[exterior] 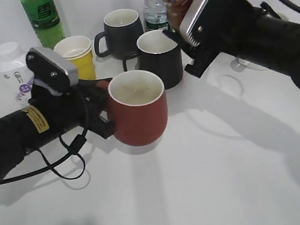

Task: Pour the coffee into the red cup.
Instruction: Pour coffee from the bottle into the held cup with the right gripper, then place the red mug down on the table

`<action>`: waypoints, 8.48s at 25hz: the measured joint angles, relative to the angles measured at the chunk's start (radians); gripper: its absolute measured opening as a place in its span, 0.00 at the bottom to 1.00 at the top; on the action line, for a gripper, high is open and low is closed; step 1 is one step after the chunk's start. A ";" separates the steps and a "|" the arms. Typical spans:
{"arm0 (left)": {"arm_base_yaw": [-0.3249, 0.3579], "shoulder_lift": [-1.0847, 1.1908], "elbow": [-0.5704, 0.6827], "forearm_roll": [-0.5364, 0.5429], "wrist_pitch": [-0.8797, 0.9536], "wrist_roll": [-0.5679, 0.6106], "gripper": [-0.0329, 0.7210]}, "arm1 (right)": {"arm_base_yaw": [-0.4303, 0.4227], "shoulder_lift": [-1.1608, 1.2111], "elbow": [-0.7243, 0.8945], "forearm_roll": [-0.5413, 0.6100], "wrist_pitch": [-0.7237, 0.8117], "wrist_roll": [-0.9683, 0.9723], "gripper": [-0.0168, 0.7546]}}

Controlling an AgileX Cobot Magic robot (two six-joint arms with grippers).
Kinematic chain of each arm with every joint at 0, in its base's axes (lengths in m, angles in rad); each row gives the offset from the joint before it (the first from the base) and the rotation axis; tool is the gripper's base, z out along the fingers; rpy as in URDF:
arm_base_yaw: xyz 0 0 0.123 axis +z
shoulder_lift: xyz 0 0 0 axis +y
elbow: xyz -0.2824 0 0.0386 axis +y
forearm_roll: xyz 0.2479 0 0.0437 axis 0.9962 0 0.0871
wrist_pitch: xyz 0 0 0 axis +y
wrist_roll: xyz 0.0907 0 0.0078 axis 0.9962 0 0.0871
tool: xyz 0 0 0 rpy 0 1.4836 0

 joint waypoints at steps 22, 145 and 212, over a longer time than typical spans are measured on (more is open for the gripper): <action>0.000 0.004 -0.008 0.155 -0.037 -0.052 0.13 | 0.000 0.000 -0.011 -0.140 0.065 -0.451 0.67; 0.193 -0.153 0.240 -0.179 -0.162 -0.044 0.13 | 0.000 -0.001 -0.057 0.142 0.096 0.288 0.67; 0.199 0.094 0.324 -0.237 -0.372 0.003 0.67 | 0.000 0.085 0.382 0.358 -0.111 0.516 0.86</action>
